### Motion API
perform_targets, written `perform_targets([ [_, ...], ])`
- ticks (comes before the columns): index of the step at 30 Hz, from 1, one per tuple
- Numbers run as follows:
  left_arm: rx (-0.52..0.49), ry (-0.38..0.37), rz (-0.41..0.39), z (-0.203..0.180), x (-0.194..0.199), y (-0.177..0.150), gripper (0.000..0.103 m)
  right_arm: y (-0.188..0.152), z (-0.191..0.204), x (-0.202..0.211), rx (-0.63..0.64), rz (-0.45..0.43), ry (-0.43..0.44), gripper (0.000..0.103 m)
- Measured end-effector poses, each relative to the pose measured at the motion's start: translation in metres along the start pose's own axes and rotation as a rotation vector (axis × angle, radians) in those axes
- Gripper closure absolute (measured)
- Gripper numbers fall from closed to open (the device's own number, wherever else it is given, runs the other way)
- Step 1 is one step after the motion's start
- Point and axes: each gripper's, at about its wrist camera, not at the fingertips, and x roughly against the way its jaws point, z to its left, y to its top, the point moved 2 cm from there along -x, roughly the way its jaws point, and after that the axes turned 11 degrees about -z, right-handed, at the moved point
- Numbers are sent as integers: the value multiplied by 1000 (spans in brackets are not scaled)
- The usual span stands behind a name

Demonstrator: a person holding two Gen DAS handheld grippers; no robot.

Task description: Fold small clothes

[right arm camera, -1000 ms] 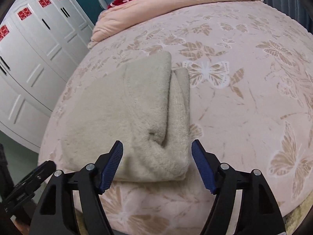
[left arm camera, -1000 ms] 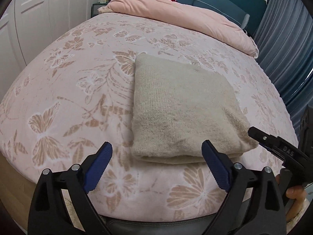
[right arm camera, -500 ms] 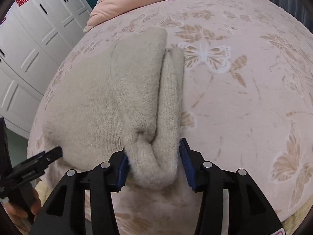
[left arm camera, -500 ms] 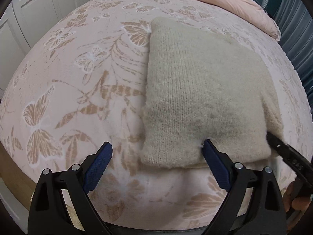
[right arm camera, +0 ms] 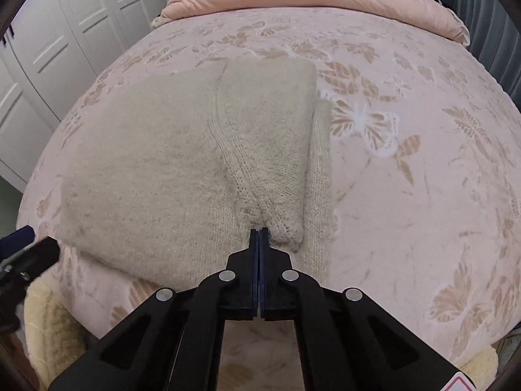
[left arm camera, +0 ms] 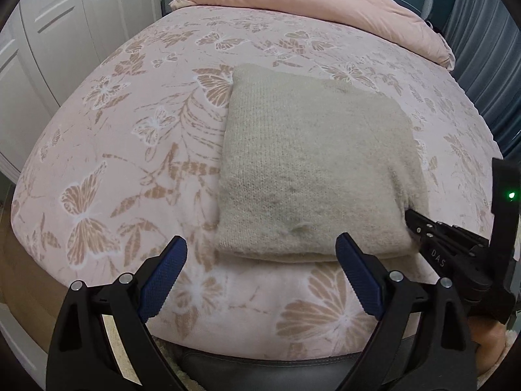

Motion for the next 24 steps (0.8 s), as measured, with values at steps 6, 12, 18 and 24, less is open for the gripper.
perform_targets([
  [6,-25,4,-21,-12,12,-5,12,3,6,68,-1,-141,-51,65],
  [12,-81,50,-122,-27,27,-15,9,-32,-15,94,-138,-197,-176,33],
  [18,-96,53,-159,-43,32,-33,8,-58,-15,98,-115,-192,-191,28],
  [24,-131,109,-184,-58,37,-53,8,-72,-14,108,-97,-208,-200,26],
])
